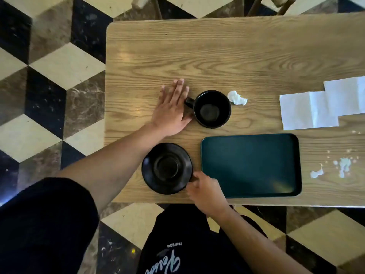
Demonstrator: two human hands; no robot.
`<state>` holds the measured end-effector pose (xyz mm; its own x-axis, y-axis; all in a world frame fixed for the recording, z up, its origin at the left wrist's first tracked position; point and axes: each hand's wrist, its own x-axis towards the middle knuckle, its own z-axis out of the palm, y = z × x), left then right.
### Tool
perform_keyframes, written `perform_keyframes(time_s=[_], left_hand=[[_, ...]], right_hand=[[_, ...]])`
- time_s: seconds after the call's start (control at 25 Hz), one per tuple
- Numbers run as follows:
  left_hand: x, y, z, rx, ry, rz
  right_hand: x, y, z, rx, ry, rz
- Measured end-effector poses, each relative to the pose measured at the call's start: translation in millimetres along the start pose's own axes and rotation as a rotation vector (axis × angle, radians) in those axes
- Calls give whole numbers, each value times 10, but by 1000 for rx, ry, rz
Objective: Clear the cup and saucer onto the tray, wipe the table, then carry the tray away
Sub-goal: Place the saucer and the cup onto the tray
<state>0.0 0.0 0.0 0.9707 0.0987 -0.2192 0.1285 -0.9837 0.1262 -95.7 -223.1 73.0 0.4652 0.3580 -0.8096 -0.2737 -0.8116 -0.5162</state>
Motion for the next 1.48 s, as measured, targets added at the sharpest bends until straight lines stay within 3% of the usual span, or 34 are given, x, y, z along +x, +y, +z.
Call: perform_keyframes(time_s=[0.12,0.4,0.6,1.08,1.48], left_hand=[[35,-2,96,38,-28,-27],[-4,-26,153,-32,102,0],[16,-41,171,-66,118,-11],[17,-33,173,-108,133,-45],[23,-43,179,-97,107,-62]], right_hand=[[68,35,54,61,68,-8],[87,-36,167,85,186,60],[105,-10,154,196,193,49],[-84,396,-600,475,216,40],[-36,686,-1165,474,291,22]])
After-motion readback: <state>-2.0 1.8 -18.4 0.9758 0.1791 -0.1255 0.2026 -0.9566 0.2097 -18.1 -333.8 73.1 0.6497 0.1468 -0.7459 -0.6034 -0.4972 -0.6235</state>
